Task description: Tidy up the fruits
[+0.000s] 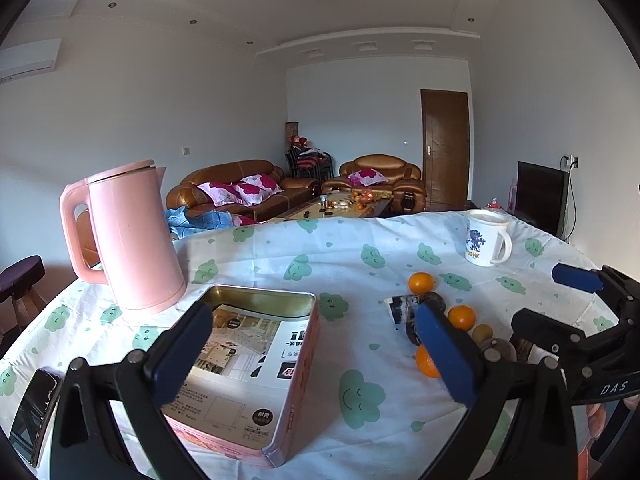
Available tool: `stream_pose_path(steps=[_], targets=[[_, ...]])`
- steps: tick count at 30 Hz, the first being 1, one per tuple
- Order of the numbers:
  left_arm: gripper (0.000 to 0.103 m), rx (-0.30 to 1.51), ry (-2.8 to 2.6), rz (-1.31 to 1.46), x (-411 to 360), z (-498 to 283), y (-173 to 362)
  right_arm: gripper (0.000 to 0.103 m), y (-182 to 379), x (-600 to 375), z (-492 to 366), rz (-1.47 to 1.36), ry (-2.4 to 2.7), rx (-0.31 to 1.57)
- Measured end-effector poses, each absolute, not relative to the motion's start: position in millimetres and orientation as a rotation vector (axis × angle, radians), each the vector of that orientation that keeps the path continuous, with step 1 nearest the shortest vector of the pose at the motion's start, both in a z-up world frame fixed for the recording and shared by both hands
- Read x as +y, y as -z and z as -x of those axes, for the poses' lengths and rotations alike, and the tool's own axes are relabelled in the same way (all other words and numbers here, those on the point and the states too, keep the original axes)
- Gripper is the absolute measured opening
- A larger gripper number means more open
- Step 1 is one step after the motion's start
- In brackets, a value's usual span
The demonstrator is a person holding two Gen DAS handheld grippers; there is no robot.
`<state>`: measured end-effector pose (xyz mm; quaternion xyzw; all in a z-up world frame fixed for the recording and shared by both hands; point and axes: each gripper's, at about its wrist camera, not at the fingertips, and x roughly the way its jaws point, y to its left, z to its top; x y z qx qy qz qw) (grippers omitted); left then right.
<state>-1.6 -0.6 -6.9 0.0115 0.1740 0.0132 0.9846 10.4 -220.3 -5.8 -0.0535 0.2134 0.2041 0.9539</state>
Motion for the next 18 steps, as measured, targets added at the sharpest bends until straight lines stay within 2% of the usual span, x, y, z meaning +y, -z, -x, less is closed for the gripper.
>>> stream_pose_path(steps=[18], targets=[[0.103, 0.352, -0.028, -0.025, -1.7, 2.1, 7.6, 0.102, 7.3, -222.9, -8.6, 0.106, -0.415, 0.437]])
